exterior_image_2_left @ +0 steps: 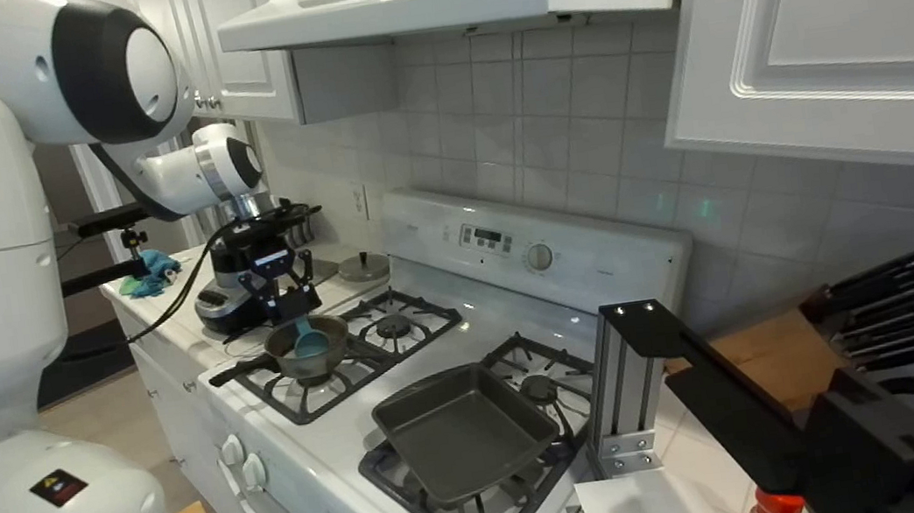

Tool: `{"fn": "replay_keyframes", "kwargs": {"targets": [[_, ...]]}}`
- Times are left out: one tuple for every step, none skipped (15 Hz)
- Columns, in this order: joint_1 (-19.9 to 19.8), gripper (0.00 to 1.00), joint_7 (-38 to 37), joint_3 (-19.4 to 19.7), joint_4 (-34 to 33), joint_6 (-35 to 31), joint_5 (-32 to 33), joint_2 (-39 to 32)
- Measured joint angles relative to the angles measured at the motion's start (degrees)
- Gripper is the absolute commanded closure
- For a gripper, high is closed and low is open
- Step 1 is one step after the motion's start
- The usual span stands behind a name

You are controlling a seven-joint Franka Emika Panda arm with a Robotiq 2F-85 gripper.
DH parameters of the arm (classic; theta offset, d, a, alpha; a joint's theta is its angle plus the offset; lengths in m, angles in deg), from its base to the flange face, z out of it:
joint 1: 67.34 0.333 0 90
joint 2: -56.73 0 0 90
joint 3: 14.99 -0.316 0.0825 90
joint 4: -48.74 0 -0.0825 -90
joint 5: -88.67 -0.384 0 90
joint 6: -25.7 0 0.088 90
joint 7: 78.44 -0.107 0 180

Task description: Pick up the blue spoon and scoop some of the contents in the pot and pour them in the bowl

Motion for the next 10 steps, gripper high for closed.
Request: {"fn": "replay_keyframes", "kwargs": {"targets": [[0.5, 0.78, 0.0, -0.1, -0.4, 0.8, 0.9, -0.4], [1.0, 0.78, 0.0, -0.1, -0.7, 1.5, 1.8, -0.8], [1.4, 0.78, 0.0, -0.1, -1.1, 2.2, 2.7, -1.1], [1.9, 0.78, 0.0, -0.1, -1.3, 2.8, 3.5, -1.5], [2.3, 0.78, 0.0, -0.2, -1.5, 3.1, 4.2, -1.7], [2.8, 0.78, 0.0, -0.2, -1.5, 3.3, 5.0, -1.9], [3.2, 0.78, 0.0, -0.2, -1.6, 3.4, 5.9, -2.1], [3.7, 0.78, 0.0, -0.3, -1.6, 3.6, 7.0, -2.2], [4.1, 0.78, 0.0, -0.3, -1.6, 3.8, 8.0, -2.4], [4.6, 0.78, 0.0, -0.3, -1.5, 4.2, 9.1, -2.6]]}}
